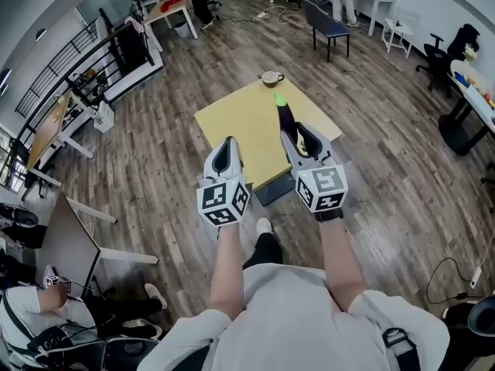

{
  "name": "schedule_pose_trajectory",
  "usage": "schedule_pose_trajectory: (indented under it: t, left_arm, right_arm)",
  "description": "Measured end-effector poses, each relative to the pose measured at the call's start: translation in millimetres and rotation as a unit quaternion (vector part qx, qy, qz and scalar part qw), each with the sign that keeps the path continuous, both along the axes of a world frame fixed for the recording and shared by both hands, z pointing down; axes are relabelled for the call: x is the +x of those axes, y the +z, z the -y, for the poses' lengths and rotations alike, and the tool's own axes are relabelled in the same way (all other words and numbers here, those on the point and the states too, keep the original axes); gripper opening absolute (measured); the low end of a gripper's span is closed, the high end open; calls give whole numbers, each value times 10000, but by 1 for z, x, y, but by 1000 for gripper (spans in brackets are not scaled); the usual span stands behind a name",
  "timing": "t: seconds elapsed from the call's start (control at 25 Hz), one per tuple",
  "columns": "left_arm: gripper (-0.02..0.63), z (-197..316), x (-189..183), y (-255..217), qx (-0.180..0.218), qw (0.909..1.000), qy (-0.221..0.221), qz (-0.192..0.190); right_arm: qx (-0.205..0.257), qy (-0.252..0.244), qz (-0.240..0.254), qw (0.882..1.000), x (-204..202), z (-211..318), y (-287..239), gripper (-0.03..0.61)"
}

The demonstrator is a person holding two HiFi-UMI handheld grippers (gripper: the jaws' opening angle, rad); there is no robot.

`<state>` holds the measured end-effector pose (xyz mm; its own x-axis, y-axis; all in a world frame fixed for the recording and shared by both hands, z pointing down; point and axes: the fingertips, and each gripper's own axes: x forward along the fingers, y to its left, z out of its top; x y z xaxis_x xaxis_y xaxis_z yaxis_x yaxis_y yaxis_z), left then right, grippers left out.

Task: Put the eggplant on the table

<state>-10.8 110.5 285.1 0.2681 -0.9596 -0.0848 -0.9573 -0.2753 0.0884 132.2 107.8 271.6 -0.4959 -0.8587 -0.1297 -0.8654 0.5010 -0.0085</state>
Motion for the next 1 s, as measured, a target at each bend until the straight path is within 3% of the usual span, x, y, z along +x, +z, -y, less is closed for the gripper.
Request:
schedule_pose_trajectory:
  t: [0.16,0.36,0.52,1.0]
  left_arm:
    - [6,62,-8,-10,148,9998,46,79]
    - [6,137,-43,-15,154,9995,-11,278]
    - [6,186,-70,-9,101,9996,147,218]
    - [6,280,-114,45,-378,9991,165,19]
  right_arm:
    - [0,167,33,9999,-7,58,-4,150]
    - [52,357,2,9993,-38,123,-20,150]
    - [-28,432,-94,9990,-68,176,-15,150]
    - [-566,441,-360,9968,-115,274,38,150]
